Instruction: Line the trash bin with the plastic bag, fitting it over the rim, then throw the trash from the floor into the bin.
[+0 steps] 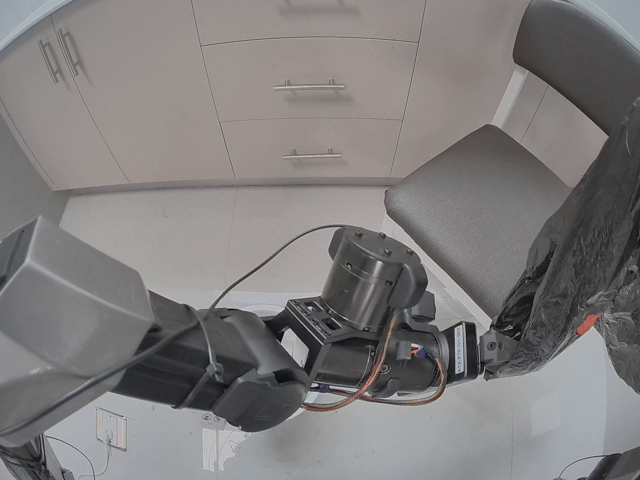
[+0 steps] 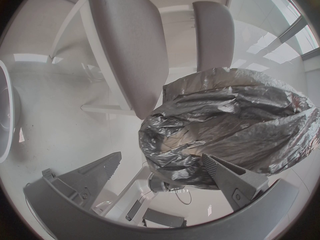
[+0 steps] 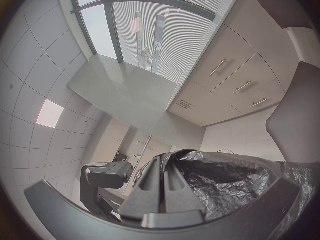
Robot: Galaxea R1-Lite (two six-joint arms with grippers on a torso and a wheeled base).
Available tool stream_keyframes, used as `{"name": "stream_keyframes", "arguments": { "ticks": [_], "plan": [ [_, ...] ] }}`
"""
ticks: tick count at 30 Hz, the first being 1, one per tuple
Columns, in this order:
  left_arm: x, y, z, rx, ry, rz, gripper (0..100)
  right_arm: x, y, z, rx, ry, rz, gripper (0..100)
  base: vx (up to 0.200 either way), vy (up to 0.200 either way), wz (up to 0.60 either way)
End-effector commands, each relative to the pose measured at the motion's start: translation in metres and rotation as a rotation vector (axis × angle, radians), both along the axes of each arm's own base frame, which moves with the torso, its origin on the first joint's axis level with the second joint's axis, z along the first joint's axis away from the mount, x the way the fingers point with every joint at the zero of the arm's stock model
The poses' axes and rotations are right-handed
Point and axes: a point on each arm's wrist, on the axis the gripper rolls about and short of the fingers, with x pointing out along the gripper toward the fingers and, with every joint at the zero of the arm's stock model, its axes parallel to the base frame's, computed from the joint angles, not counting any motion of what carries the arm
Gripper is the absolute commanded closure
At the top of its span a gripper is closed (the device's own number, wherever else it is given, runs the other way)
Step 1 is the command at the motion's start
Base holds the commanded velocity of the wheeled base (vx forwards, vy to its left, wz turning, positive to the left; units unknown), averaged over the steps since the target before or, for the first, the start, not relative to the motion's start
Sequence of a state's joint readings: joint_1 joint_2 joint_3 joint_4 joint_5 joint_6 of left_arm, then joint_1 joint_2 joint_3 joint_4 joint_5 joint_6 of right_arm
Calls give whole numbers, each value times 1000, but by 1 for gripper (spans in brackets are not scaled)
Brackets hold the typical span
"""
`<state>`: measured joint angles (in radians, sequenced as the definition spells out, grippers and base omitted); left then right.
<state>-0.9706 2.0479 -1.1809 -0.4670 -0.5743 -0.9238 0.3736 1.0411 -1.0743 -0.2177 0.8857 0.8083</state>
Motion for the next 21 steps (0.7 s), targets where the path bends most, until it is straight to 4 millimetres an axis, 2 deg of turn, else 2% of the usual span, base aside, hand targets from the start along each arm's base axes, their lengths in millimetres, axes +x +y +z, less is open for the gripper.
{"name": "stream_keyframes", "arguments": {
  "ticks": [1,4,8,18,21],
  "plan": [
    [-4,6,24,-51,-31,48,0,-3,-2,1,4,-9,-6,100,0,0,0],
    [2,6,29,-56,-79,151,0,-3,-3,3,5,-14,-18,100,0,0,0],
    [12,4,26,-29,-119,290,0,0,-5,6,7,-21,-40,100,0,0,0],
    [11,3,23,-20,-114,286,0,3,-7,5,4,-15,-66,100,0,0,0],
    [3,0,13,11,-99,266,0,3,-7,7,5,-18,-66,100,0,0,0]
  ]
}}
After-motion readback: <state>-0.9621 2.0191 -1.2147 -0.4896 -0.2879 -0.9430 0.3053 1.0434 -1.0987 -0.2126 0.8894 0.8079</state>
